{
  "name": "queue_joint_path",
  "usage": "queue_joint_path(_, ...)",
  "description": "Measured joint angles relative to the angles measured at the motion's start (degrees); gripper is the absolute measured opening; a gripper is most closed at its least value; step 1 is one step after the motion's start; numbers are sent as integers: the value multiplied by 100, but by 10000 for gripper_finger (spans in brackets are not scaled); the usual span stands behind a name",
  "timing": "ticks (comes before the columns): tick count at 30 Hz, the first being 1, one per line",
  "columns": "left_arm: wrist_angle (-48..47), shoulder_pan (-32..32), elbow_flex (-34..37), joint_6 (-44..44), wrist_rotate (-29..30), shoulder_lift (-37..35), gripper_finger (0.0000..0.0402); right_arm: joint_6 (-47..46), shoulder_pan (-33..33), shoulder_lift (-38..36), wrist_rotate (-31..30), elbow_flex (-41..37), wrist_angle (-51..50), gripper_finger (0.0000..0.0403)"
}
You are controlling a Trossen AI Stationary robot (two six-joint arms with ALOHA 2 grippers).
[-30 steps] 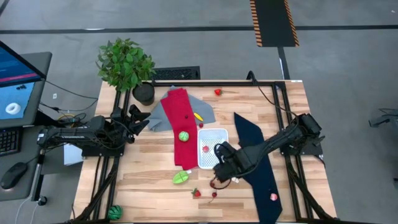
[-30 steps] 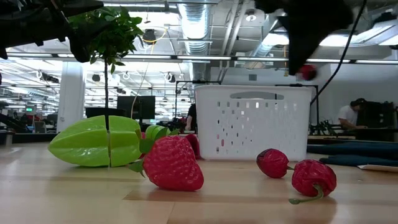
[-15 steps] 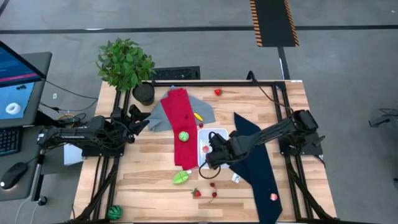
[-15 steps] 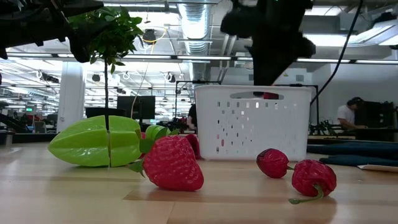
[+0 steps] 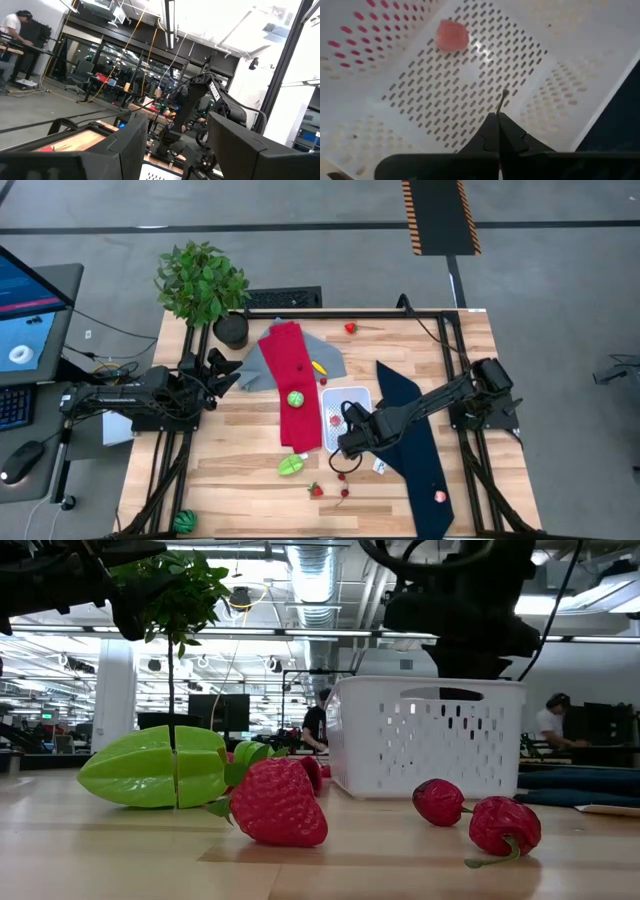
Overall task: Pick and placing Produce into tupperware
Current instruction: Put the cherry into the white bin, then put the peach into the white bin
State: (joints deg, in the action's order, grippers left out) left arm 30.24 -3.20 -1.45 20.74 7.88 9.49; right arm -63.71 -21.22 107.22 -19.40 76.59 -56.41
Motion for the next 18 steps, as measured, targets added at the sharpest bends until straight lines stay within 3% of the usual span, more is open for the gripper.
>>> queue_joint_path(12,0,0,2,2,0,1,196,42,-45,0,-137,-6,198,14)
queue_joint_path(18,2,0,0,2,0,0,196,530,32,1,-168,-6,847,48)
